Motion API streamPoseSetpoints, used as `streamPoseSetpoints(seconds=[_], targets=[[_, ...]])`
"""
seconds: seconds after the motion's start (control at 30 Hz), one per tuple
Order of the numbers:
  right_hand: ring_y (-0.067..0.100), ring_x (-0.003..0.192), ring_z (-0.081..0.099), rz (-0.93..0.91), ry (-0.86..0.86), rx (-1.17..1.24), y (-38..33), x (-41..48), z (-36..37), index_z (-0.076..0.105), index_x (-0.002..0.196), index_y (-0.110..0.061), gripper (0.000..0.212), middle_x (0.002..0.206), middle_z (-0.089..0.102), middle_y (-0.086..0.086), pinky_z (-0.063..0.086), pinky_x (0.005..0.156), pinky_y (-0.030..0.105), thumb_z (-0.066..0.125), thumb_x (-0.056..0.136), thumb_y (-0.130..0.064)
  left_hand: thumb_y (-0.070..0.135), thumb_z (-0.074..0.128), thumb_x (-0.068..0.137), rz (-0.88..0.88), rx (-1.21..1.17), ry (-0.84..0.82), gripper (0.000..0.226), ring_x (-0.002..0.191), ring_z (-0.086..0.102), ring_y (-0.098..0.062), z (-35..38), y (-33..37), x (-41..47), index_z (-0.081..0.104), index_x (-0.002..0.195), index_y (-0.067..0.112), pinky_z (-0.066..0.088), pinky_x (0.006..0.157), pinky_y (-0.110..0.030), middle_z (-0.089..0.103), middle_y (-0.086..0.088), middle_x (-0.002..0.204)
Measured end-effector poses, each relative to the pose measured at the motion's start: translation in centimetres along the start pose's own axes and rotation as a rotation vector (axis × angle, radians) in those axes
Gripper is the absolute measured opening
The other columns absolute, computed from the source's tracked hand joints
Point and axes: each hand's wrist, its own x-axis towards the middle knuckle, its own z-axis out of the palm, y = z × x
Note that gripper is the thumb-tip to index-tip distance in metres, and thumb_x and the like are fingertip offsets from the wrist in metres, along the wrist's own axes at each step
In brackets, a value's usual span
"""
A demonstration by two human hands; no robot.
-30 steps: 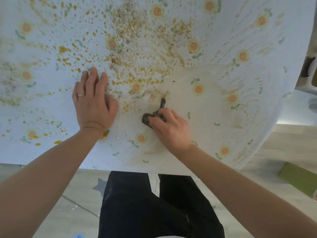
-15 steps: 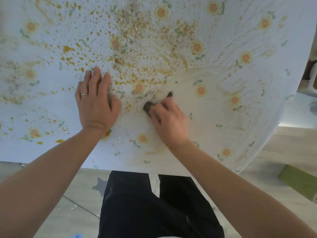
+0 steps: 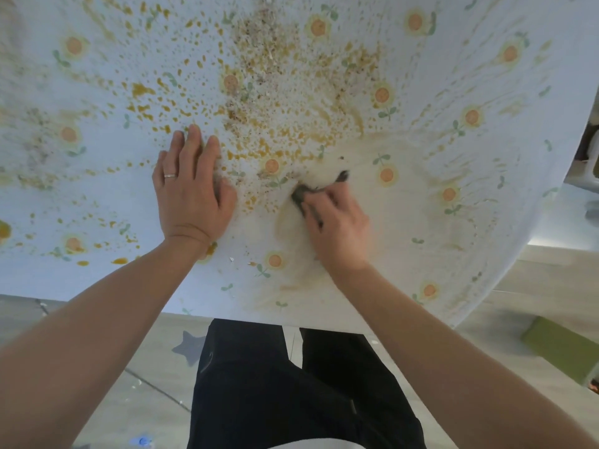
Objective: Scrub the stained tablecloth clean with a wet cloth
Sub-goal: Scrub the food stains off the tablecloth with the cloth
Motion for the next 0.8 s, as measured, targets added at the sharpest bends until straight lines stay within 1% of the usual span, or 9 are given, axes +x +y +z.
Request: streamPoseSetpoints(seconds=[0.17, 0.23, 0.3, 0.4, 0.47, 0.6, 0.67, 0.73, 0.8], targets=[[0.025, 0.065, 0.058, -0.370, -0.100, -0.067, 2.0, -0.9, -1.0, 0.074, 0.086, -0.019, 0.006, 0.088, 0.066, 0.003, 0.047, 0.047, 0.036, 0.071, 0.091, -0.021, 0.035, 0.044, 0.100, 0.006, -0.001, 0.019, 0.059, 0.156, 0.023, -0.033, 0.0, 0.1, -0.1, 0.040, 0.156, 0.015, 0.020, 0.125, -0.052, 0.030, -0.011, 0.167], [0.027, 0.069, 0.060, -0.261, -0.017, -0.104, 3.6, 2.5, -1.8, 0.074, 0.087, -0.020, 0.014, 0.091, 0.066, 0.004, 0.047, 0.051, 0.033, 0.066, 0.095, -0.027, 0.034, 0.044, 0.100, 0.001, 0.001, 0.013, 0.060, 0.156, 0.023, -0.033, -0.1, 0.2, 0.0, 0.040, 0.156, 0.015, 0.020, 0.125, -0.053, 0.030, -0.011, 0.167], [0.024, 0.074, 0.061, -0.039, 0.094, -0.136, 4.6, 6.4, -2.7, 0.073, 0.091, -0.017, 0.016, 0.096, 0.063, 0.003, 0.040, 0.054, 0.027, 0.064, 0.095, -0.030, 0.034, 0.044, 0.099, -0.004, 0.001, 0.001, 0.060, 0.156, 0.023, -0.033, -0.1, 0.3, 0.2, 0.040, 0.156, 0.016, 0.021, 0.124, -0.053, 0.030, -0.010, 0.167], [0.022, 0.076, 0.059, 0.148, 0.136, -0.113, 3.8, 7.8, -2.0, 0.072, 0.098, -0.016, 0.018, 0.102, 0.059, 0.004, 0.041, 0.053, 0.029, 0.061, 0.095, -0.030, 0.035, 0.044, 0.098, -0.011, 0.009, -0.007, 0.061, 0.156, 0.023, -0.032, -0.2, 0.1, 0.0, 0.040, 0.156, 0.016, 0.020, 0.125, -0.053, 0.029, -0.010, 0.168], [0.025, 0.074, 0.058, 0.114, 0.094, -0.084, 1.8, 5.6, -0.7, 0.072, 0.092, -0.016, 0.014, 0.099, 0.060, 0.005, 0.045, 0.053, 0.033, 0.065, 0.093, -0.028, 0.035, 0.045, 0.099, -0.005, 0.000, -0.005, 0.061, 0.156, 0.023, -0.033, -0.2, 0.0, 0.0, 0.040, 0.156, 0.016, 0.020, 0.125, -0.053, 0.030, -0.010, 0.167], [0.025, 0.067, 0.055, -0.236, -0.127, -0.018, -1.5, -1.1, 0.7, 0.072, 0.084, -0.014, 0.006, 0.087, 0.063, 0.005, 0.047, 0.048, 0.035, 0.073, 0.088, -0.019, 0.035, 0.045, 0.098, 0.006, 0.000, 0.012, 0.061, 0.156, 0.023, -0.033, 0.0, 0.1, 0.0, 0.041, 0.156, 0.015, 0.020, 0.124, -0.053, 0.030, -0.011, 0.167], [0.024, 0.066, 0.055, -0.343, -0.153, -0.026, -0.6, -1.2, 0.3, 0.074, 0.085, -0.016, 0.009, 0.087, 0.064, 0.003, 0.047, 0.046, 0.036, 0.071, 0.091, -0.021, 0.035, 0.045, 0.098, 0.012, 0.001, 0.010, 0.061, 0.156, 0.023, -0.033, 0.1, 0.0, -0.1, 0.040, 0.156, 0.016, 0.020, 0.125, -0.053, 0.030, -0.011, 0.167], [0.026, 0.070, 0.060, -0.296, -0.058, -0.067, 1.4, 1.2, -0.6, 0.075, 0.087, -0.020, 0.021, 0.090, 0.066, 0.003, 0.049, 0.049, 0.035, 0.061, 0.098, -0.031, 0.035, 0.046, 0.099, 0.009, 0.004, 0.006, 0.061, 0.156, 0.022, -0.032, 0.1, -0.1, 0.0, 0.040, 0.156, 0.016, 0.019, 0.125, -0.052, 0.029, -0.010, 0.168], [0.026, 0.077, 0.062, -0.090, 0.067, -0.123, 3.6, 5.1, -1.9, 0.074, 0.090, -0.021, 0.027, 0.098, 0.065, 0.003, 0.051, 0.056, 0.033, 0.056, 0.099, -0.038, 0.035, 0.046, 0.098, 0.006, -0.002, 0.005, 0.061, 0.156, 0.023, -0.032, 0.1, -0.1, 0.0, 0.041, 0.155, 0.016, 0.019, 0.125, -0.052, 0.030, -0.010, 0.167]])
